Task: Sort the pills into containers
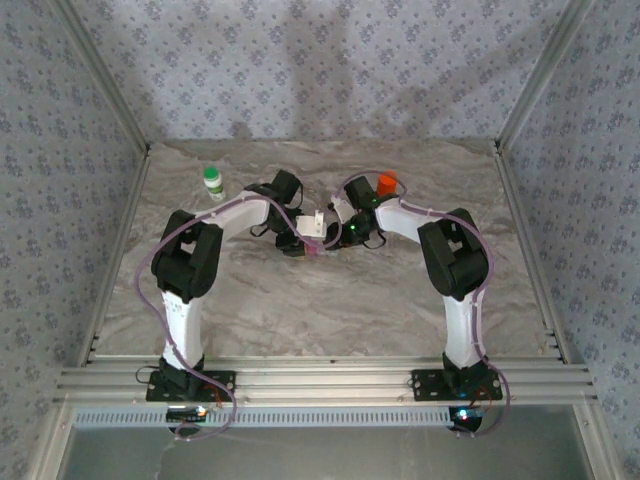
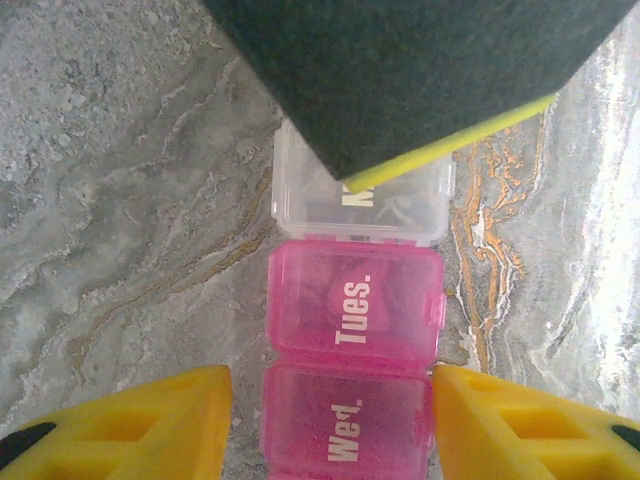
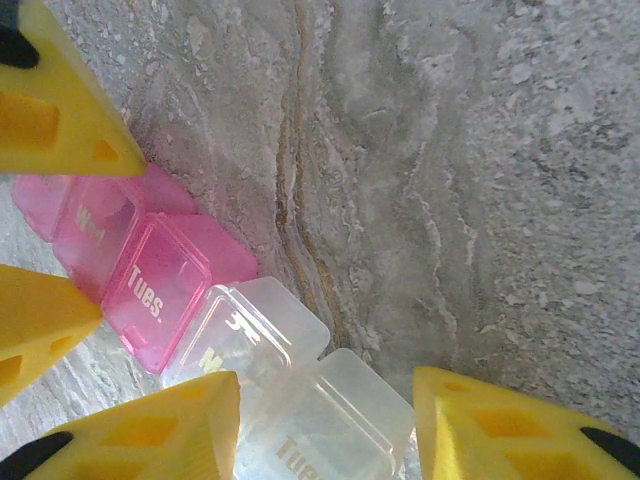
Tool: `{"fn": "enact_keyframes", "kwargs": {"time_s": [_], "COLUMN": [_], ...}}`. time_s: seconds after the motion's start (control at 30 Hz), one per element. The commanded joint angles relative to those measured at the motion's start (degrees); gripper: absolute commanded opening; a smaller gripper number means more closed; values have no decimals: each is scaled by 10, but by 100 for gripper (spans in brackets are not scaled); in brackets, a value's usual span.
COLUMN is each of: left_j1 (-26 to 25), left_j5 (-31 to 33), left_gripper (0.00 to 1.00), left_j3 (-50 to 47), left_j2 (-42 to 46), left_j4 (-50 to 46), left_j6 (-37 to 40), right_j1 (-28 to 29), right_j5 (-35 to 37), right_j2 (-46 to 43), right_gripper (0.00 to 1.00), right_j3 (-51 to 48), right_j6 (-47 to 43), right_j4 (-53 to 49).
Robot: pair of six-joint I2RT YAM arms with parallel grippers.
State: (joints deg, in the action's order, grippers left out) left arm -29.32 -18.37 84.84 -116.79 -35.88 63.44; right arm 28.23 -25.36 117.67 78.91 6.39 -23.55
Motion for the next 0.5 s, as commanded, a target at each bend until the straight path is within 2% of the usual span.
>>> {"fn": "enact_keyframes", "kwargs": {"time_s": [0.0,0.13,0.17,0.23,0.47], "left_j1": [-2,-1,-2,-2,3], "left_j5": [0,3,3,5,6], "left_gripper": [57,54,47,43,36], "left_j3": [1,6,10,21,87], "left_j2": [1,-3,-6,-10,-40], "left_j4": [-12,-25,-26,-57,-149], "left_j6": [12,21,23,24,24], "right_j1": [11,11,11,11,15], "right_j5": [47,47,47,49,71], "right_j2": [58,59,59,59,62], "right_gripper": [48,48,48,48,48], "right_j3": [-31,-31,-31,-31,-26], "right_j6": [-16,-16,-16,-17,-23], "right_j4": [-75,-75,-75,-76,-85]}}
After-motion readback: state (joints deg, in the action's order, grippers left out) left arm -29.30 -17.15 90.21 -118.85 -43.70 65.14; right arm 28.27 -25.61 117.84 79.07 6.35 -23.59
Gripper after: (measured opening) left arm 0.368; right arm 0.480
